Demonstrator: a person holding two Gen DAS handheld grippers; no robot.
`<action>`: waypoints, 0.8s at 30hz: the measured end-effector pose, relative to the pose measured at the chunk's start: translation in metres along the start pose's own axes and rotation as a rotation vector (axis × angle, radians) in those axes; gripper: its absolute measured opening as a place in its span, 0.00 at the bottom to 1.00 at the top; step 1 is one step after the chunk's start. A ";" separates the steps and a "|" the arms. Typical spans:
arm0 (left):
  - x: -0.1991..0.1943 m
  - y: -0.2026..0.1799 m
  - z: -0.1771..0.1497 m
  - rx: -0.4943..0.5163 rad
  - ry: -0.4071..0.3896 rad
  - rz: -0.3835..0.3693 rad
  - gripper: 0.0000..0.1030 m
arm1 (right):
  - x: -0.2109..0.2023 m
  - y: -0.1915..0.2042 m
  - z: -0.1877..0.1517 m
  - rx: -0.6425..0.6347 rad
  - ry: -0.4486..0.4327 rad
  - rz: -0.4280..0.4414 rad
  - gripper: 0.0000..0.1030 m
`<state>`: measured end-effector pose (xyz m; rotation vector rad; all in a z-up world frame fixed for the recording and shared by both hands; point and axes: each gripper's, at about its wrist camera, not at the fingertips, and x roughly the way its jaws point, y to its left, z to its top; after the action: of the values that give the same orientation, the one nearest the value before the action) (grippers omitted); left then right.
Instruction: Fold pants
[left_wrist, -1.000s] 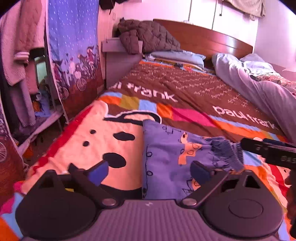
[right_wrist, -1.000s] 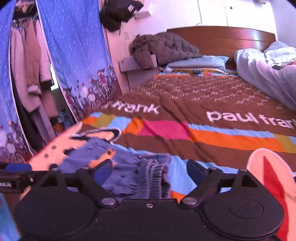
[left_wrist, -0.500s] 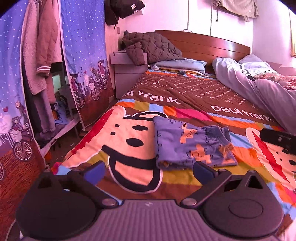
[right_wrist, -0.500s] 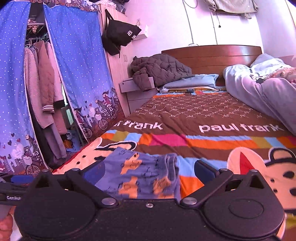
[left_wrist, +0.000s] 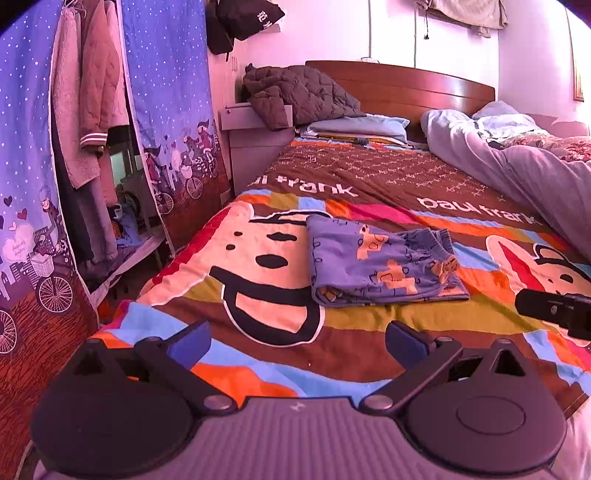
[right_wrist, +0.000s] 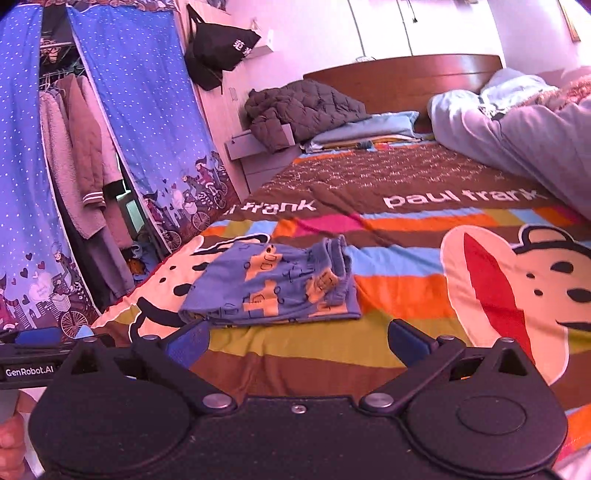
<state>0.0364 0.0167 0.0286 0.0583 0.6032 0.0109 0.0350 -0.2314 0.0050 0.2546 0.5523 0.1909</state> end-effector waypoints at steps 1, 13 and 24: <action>0.001 0.000 -0.001 0.001 0.001 0.003 1.00 | 0.000 -0.001 0.000 0.003 0.000 -0.001 0.99; 0.005 0.003 -0.004 -0.017 0.024 -0.001 1.00 | 0.004 -0.004 -0.002 0.011 0.015 -0.012 0.99; 0.009 0.009 -0.004 -0.075 0.064 -0.030 1.00 | 0.007 -0.005 -0.004 0.018 0.037 -0.002 0.99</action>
<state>0.0418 0.0257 0.0208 -0.0238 0.6667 0.0067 0.0396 -0.2333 -0.0030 0.2688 0.5907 0.1893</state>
